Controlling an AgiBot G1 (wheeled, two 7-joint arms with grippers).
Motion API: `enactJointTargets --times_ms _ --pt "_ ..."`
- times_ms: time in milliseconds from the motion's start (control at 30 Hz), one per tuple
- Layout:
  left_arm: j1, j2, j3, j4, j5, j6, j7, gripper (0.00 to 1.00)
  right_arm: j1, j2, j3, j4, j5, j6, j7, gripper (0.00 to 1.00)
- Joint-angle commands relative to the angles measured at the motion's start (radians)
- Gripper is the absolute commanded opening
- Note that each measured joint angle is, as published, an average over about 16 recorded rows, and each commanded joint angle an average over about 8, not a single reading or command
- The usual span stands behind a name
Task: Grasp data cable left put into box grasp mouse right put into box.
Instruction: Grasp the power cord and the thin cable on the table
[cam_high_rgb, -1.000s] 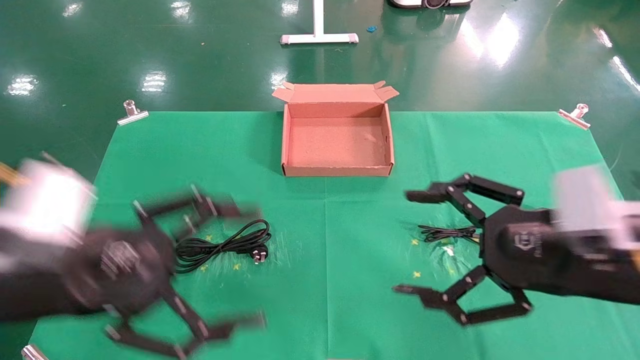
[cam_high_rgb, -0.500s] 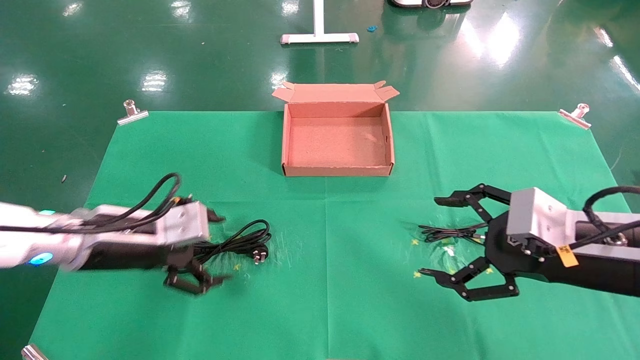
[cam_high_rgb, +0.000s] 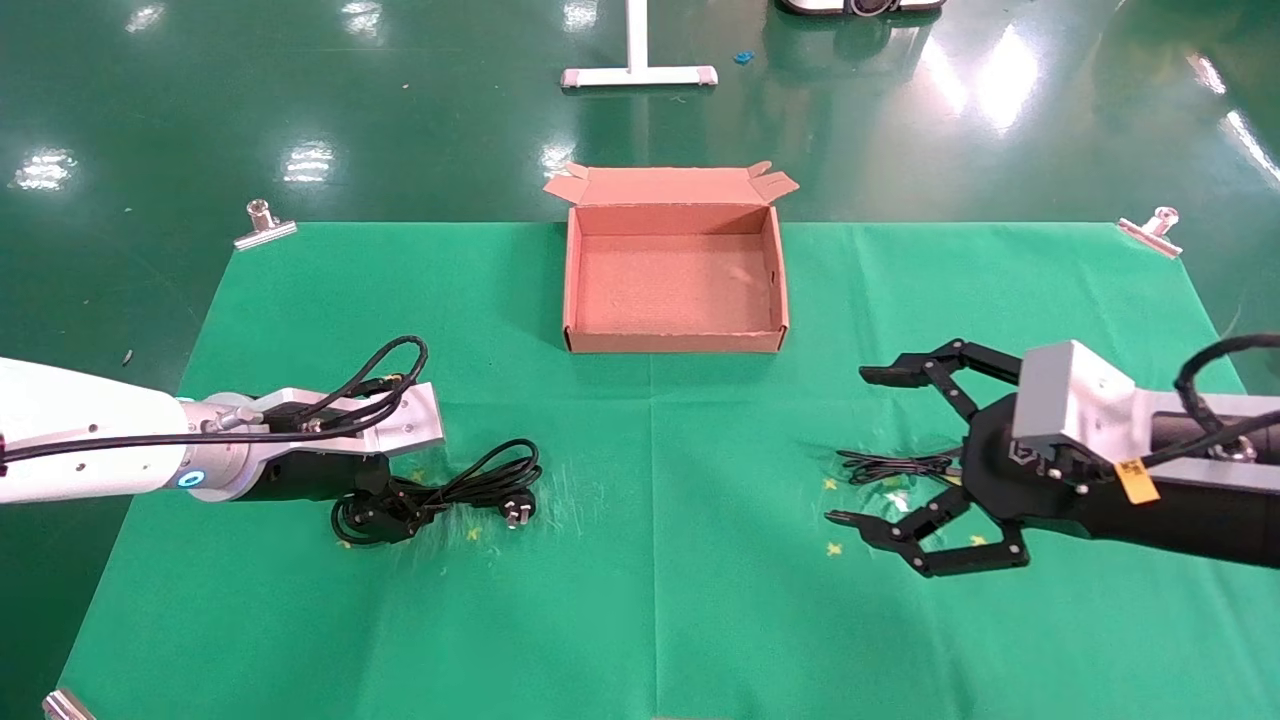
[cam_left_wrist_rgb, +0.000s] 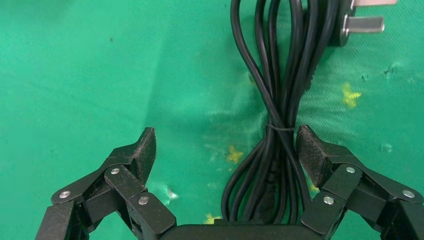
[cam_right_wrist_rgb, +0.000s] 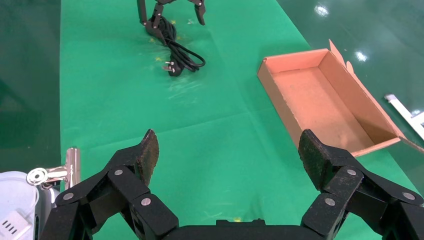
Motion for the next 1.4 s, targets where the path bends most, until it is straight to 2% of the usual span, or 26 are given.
enactJointTargets --times_ms 33,500,733,967,1333,1367,1400 --pt "0.001 0.006 0.003 0.005 0.01 0.001 -0.015 1.0 0.004 -0.001 -0.001 -0.002 -0.001 -0.001 0.003 1.0" --pt "-0.006 0.025 0.008 0.024 0.032 -0.005 -0.039 1.0 -0.01 0.0 -0.024 -0.036 -0.07 0.025 -0.006 1.0" --pt "-0.008 0.029 0.01 0.024 0.036 -0.004 -0.042 1.0 0.007 -0.014 -0.074 -0.081 -0.214 0.077 0.03 1.0" --pt "-0.008 0.029 0.01 0.024 0.036 -0.004 -0.042 1.0 0.077 -0.095 -0.137 -0.183 -0.368 0.12 0.062 1.0" --pt "-0.008 0.029 0.01 0.024 0.036 -0.004 -0.042 1.0 0.185 -0.233 -0.183 -0.428 -0.455 0.147 0.03 1.0" --pt "-0.008 0.029 0.01 0.024 0.036 -0.004 -0.042 0.95 0.192 -0.24 -0.185 -0.441 -0.457 0.147 0.024 1.0" --pt "-0.008 0.029 0.01 0.024 0.036 -0.004 -0.042 0.85 0.2 -0.247 -0.188 -0.456 -0.461 0.145 0.017 1.0"
